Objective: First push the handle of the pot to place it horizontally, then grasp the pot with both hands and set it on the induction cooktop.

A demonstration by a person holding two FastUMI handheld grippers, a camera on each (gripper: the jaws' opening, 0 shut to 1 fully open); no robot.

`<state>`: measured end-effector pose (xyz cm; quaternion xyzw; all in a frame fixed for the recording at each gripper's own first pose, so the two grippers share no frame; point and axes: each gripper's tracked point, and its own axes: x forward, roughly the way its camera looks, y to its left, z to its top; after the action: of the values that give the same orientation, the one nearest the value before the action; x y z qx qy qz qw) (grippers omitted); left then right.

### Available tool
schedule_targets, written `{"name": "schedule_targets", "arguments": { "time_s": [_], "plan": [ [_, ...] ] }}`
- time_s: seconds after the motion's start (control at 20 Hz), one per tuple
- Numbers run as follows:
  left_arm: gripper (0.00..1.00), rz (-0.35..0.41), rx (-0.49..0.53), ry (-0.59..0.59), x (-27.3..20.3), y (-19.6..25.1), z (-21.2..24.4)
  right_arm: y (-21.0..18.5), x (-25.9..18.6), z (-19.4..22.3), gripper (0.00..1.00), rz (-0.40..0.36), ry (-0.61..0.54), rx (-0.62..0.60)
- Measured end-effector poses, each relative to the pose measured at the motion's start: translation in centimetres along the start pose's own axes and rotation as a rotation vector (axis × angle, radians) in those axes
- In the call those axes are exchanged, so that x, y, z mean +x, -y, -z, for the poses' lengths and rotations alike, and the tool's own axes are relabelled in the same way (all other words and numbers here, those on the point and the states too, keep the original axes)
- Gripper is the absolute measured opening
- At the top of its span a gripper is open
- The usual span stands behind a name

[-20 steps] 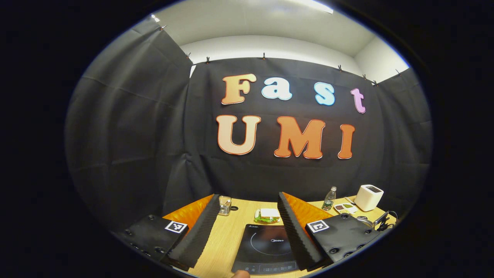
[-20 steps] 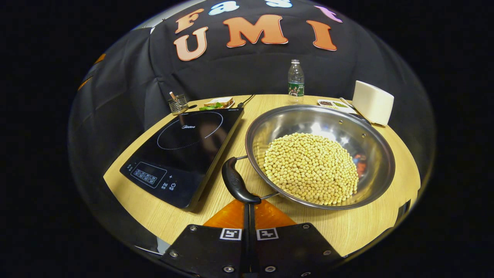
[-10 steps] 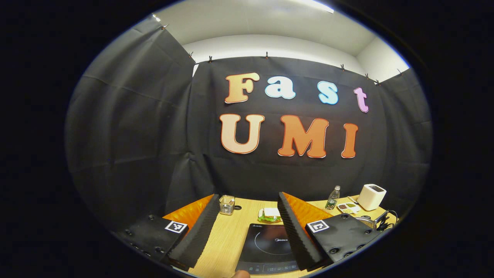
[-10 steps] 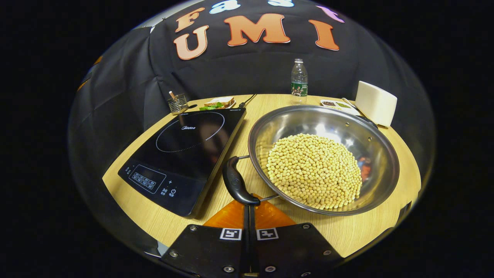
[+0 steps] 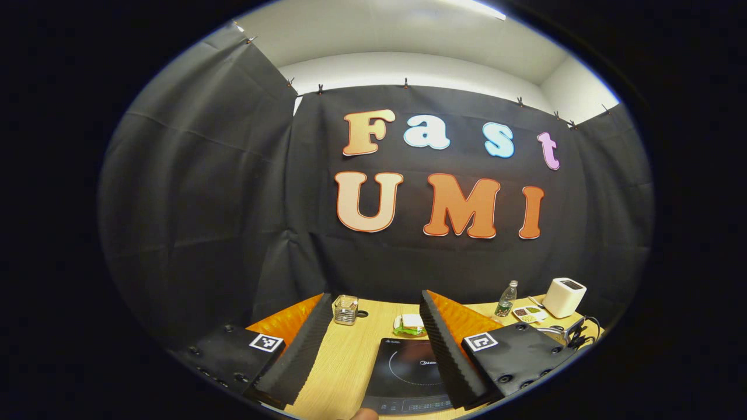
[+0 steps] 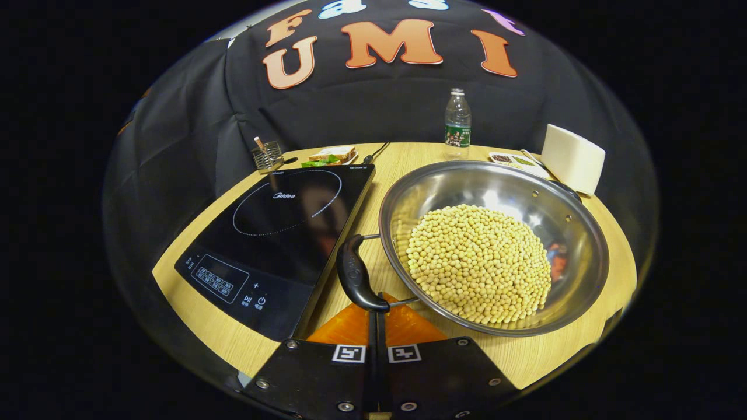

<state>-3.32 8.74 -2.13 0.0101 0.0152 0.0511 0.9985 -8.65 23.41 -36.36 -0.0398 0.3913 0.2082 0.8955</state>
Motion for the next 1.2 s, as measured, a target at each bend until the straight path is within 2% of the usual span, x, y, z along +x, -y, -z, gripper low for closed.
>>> {"name": "schedule_targets", "arguments": {
  "time_s": [0.65, 1.2],
  "plan": [
    [0.96, -0.043, -0.022, -0.017, 1.2, -3.4, 1.5, -1.0, 2.0, -2.2, 0.0, 0.005, -0.009, 0.009],
    [0.97, -0.039, -0.014, -0.03, 2.0, -3.1, 2.0, -1.7, 3.5, -3.7, 0.0, -0.016, -0.005, 0.052]
  ]
}}
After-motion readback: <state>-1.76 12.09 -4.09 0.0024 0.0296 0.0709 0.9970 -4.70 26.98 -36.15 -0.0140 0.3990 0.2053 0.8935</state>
